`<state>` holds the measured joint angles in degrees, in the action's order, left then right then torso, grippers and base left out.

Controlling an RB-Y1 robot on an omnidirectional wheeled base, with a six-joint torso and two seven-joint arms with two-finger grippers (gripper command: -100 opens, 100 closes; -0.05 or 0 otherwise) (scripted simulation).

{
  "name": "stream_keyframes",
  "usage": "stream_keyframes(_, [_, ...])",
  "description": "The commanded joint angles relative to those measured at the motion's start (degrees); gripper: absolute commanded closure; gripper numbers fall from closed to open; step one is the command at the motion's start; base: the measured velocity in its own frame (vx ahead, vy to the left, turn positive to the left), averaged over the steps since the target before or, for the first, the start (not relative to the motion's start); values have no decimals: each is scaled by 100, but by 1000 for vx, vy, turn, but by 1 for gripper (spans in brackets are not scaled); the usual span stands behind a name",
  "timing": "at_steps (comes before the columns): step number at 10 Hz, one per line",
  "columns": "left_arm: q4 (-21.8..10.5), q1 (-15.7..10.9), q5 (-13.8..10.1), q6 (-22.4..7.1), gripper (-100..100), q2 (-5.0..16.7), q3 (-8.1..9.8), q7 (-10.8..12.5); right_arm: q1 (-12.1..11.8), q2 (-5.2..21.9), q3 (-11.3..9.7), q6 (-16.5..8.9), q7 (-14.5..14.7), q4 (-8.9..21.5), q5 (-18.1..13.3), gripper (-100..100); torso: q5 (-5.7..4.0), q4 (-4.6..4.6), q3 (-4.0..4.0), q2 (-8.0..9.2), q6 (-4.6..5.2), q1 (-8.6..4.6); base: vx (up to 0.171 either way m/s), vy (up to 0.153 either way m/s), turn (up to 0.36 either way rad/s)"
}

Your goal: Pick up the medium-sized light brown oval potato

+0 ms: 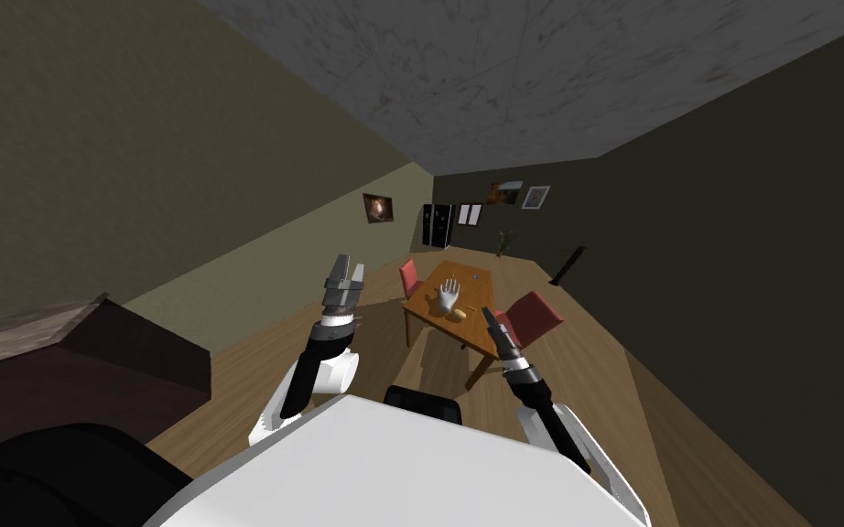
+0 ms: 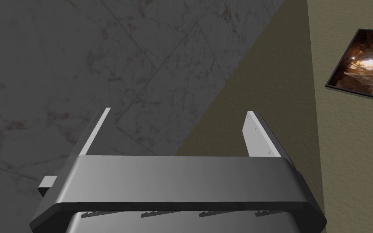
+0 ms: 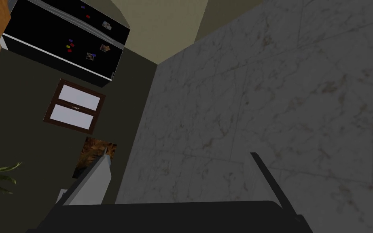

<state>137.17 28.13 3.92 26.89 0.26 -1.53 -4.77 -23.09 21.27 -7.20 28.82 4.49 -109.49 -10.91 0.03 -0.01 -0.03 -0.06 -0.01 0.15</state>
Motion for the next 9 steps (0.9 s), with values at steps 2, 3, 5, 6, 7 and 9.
stream_keyframes(2, [0, 0, 0, 0, 0, 0, 0, 0, 209, 322, -89, -113, 207, 421, -198, -100, 1, 0, 0, 0, 3, 0, 14, 60, 94])
stream_keyframes(3, [0, 0, 0, 0, 0, 0, 0, 0, 209, 322, -89, -113, 207, 574, -198, -100, 2, 0, -1, -1, 0, 9, 16, 63, 50])
stream_keyframes(5, [0, 0, 0, 0, 0, 0, 0, 0, 336, 516, -172, -179, 365, 840, -354, -100, 3, -1, -2, -5, 0, 10, 24, 67, 88])
stream_keyframes(6, [0, 0, 0, 0, 0, 0, 0, 0, 336, 516, -172, -179, 365, 935, -354, -100, 3, -1, -1, -2, 3, 7, 3, 24, -15])
stream_keyframes(7, [0, 0, 0, 0, 0, 0, 0, 0, 466, 705, -259, -245, 530, 1147, -518, -100, 0, 0, 1, 3, 4, -5, 8, 51, 125])
stream_keyframes(9, [0, 1, 0, 0, 0, 0, 0, 0, 466, 705, -259, -245, 530, 1345, -518, -100, 1, 0, -1, -1, 3, 2, 21, 37, 36])
